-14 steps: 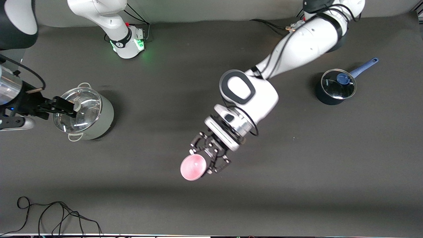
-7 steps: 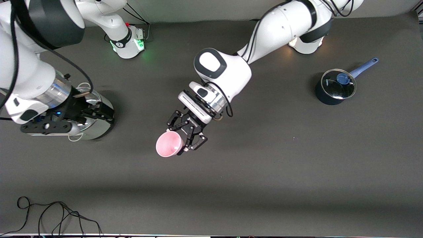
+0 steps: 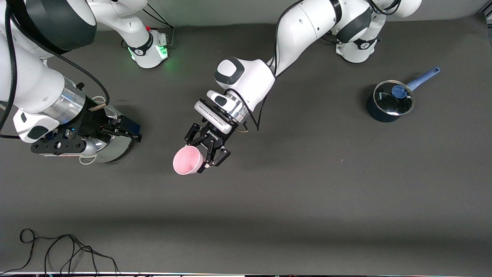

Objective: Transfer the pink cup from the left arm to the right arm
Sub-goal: 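Carry the pink cup with the left gripper toward the right gripper, then hold the cup with the left gripper while the right gripper reaches it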

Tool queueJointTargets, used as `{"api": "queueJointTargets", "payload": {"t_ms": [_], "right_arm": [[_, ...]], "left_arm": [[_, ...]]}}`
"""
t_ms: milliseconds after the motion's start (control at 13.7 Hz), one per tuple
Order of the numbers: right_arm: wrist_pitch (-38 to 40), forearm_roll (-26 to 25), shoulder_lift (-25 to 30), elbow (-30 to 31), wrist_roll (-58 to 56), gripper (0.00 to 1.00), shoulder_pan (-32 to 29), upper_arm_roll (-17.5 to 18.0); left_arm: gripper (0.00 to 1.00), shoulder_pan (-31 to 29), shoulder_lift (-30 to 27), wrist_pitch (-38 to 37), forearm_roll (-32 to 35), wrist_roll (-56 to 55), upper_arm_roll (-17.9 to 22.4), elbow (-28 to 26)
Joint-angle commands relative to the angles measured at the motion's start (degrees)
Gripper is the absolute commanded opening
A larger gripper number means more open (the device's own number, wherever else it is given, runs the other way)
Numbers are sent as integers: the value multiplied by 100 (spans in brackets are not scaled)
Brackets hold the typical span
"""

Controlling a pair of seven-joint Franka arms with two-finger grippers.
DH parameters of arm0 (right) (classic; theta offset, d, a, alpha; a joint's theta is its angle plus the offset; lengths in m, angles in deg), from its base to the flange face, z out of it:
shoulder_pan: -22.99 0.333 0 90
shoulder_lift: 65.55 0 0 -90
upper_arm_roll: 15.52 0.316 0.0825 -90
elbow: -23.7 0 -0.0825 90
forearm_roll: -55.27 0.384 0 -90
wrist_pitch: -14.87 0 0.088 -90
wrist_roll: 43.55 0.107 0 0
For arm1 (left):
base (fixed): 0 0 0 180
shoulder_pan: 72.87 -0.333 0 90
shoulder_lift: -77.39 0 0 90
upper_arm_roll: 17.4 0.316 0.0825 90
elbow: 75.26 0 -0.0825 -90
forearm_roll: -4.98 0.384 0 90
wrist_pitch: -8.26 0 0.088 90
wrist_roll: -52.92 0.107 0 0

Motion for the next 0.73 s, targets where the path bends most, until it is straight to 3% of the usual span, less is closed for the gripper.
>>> {"api": "queueJointTargets", "payload": {"t_ms": [0, 655], "right_arm": [[74, 102, -33, -154, 4, 100, -57, -40], [101, 76, -68, -136, 75, 100, -66, -67]], "left_arm": [[0, 105, -27, 0, -16, -144, 130, 110], [0, 105, -27, 0, -16, -153, 121, 110]]}}
